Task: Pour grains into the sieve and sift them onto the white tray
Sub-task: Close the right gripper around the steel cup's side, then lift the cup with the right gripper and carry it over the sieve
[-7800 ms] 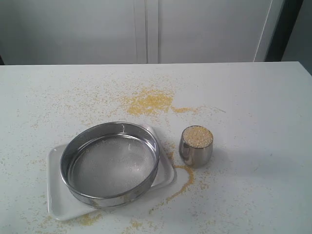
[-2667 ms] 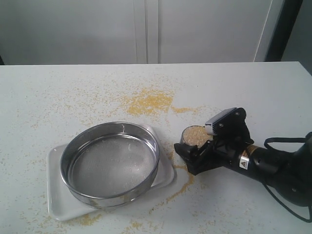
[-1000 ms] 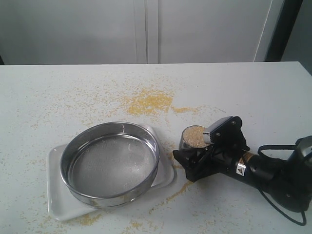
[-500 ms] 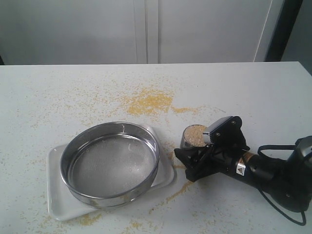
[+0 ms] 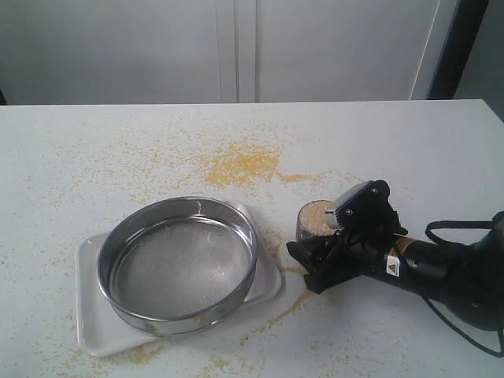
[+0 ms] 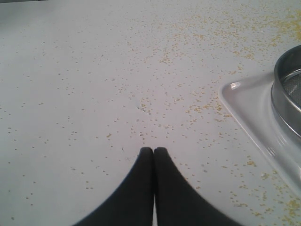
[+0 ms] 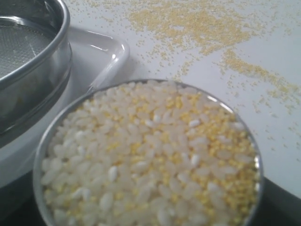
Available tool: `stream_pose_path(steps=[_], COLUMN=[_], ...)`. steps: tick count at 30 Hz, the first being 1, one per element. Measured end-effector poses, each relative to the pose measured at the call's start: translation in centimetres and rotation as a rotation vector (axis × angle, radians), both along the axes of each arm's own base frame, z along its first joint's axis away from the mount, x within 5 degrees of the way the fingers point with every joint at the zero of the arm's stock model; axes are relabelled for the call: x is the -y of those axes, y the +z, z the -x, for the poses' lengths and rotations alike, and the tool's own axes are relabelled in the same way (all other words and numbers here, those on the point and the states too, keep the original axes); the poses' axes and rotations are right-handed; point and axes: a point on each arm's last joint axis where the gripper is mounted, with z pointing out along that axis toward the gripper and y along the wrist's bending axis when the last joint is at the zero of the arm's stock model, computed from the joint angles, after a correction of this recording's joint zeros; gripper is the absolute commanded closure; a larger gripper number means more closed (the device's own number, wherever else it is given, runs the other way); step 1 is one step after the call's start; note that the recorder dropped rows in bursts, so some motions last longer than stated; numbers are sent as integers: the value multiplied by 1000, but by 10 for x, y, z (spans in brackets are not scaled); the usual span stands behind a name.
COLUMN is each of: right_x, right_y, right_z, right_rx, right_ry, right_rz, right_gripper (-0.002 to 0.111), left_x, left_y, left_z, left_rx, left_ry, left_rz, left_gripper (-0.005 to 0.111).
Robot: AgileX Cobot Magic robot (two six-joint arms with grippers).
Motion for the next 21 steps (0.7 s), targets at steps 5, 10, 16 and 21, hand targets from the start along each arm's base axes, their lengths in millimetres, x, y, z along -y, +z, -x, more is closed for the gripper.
stream_pose_path(steps=[5,10,16,21], right_x=[0,0,-2,-5], right_y=[18,39,59,72], right_z=[1,3,10,16], right_rx=[38,76,94,106], right_ry=[25,32,86,133], right_rz=[23,18,19,-6], right_gripper=[108,108,108,108], left_x=[0,0,0,0], left_y=[0,0,0,0], left_z=[0,0,0,0], left_rx=[0,0,0,0], left_ry=[0,0,0,0], left_rz=[0,0,0,0], left_gripper=[106,106,106,106])
